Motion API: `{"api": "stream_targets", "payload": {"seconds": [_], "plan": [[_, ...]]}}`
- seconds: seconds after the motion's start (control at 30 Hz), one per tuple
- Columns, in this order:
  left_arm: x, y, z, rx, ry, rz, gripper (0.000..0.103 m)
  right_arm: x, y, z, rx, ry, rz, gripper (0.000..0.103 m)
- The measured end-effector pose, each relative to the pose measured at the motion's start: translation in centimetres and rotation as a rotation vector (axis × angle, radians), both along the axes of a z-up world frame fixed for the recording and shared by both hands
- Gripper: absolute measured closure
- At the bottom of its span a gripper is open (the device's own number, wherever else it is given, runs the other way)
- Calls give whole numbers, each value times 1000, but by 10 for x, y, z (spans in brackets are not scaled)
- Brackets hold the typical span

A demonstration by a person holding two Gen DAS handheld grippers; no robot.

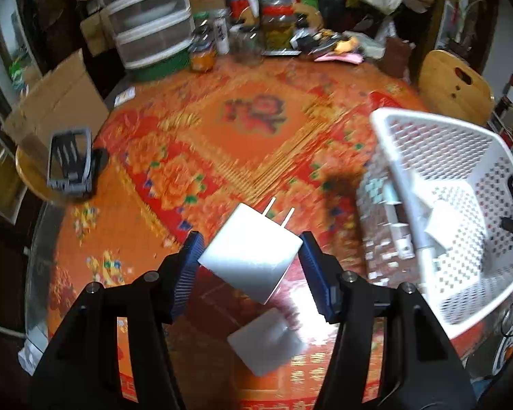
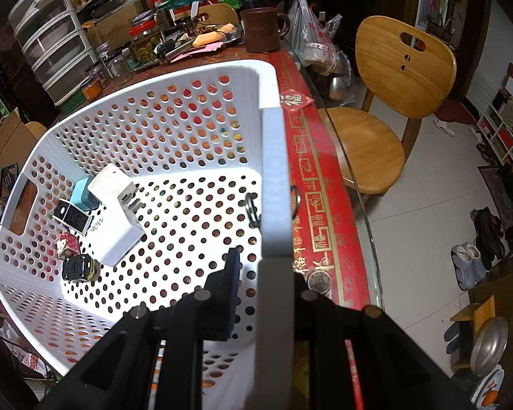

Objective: Organize rigid objects
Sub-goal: 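Carry the white charger into the basket and open the left tool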

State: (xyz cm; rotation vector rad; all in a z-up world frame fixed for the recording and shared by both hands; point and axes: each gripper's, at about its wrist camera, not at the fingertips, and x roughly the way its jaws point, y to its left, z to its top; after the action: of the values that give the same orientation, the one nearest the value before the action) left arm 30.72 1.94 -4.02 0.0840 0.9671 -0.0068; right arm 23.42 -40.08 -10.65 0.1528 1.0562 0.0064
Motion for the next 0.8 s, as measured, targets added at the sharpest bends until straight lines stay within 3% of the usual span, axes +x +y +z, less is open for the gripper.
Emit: {"api": "stream_targets", "payload": {"seconds": [0.4,0.53,0.7,0.8], "plan": [[-13,-95,46,32,-64,-158,48,0,0,0,-1,1,0,87],[-10,-133,45,45,-54,-221,48,0,0,1,1,0,2,86],[0,-180,35,6,-16,-294,48,0,1,1,4,-1,3,86],[6,-211,21,9,35,-348,48,0,1,2,2,1,7,85]]}}
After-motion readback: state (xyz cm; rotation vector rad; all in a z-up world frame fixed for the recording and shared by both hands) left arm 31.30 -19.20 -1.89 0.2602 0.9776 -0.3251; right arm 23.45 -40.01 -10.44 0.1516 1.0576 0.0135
